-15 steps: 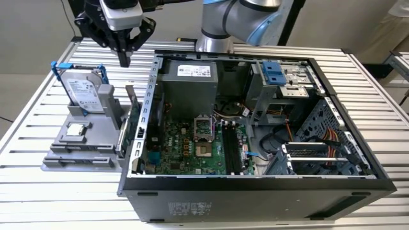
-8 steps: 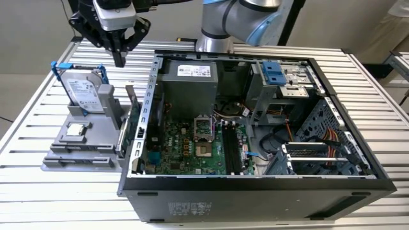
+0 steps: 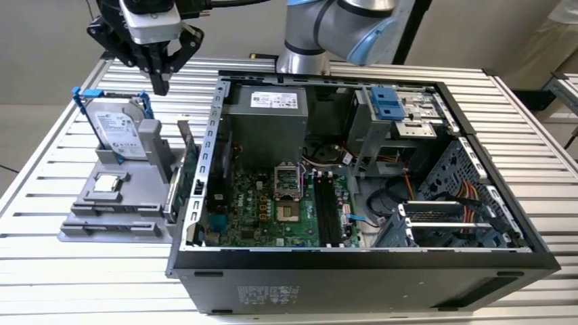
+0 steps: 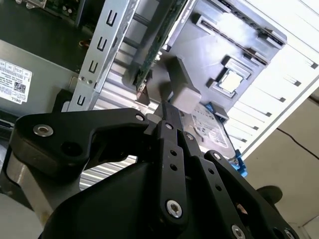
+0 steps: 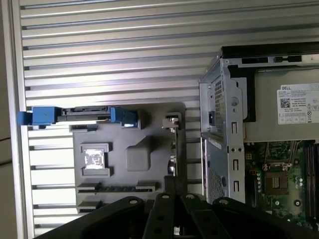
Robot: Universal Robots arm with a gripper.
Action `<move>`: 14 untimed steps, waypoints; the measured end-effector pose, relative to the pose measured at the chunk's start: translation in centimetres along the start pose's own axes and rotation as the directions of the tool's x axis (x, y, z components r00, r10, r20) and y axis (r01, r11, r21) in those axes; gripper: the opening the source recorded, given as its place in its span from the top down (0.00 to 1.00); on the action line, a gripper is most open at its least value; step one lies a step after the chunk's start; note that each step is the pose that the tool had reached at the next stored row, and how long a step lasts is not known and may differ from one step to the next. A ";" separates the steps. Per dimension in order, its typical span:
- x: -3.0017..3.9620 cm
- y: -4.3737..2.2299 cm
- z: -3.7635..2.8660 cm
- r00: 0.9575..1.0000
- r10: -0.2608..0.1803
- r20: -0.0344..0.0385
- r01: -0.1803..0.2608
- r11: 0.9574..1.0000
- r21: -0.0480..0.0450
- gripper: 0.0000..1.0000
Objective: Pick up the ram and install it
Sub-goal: 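Reach for the ram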
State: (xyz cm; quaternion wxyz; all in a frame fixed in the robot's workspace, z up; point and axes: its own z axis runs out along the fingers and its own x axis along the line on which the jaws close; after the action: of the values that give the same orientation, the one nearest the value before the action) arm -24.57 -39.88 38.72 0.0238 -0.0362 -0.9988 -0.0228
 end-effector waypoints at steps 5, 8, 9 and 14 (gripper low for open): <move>0.64 -0.05 0.06 1.000 0.000 -0.006 0.000 1.000 0.000 1.00; 1.04 -0.08 0.09 1.000 0.001 -0.010 -0.001 1.000 0.001 1.00; 1.16 -0.09 0.11 1.000 0.000 -0.011 0.000 1.000 0.001 1.00; 1.94 -0.15 0.16 1.000 0.001 -0.013 -0.001 1.000 0.001 1.00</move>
State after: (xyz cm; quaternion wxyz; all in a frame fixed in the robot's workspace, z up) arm -26.51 -39.88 38.65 0.0303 -0.0363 -0.9986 -0.0226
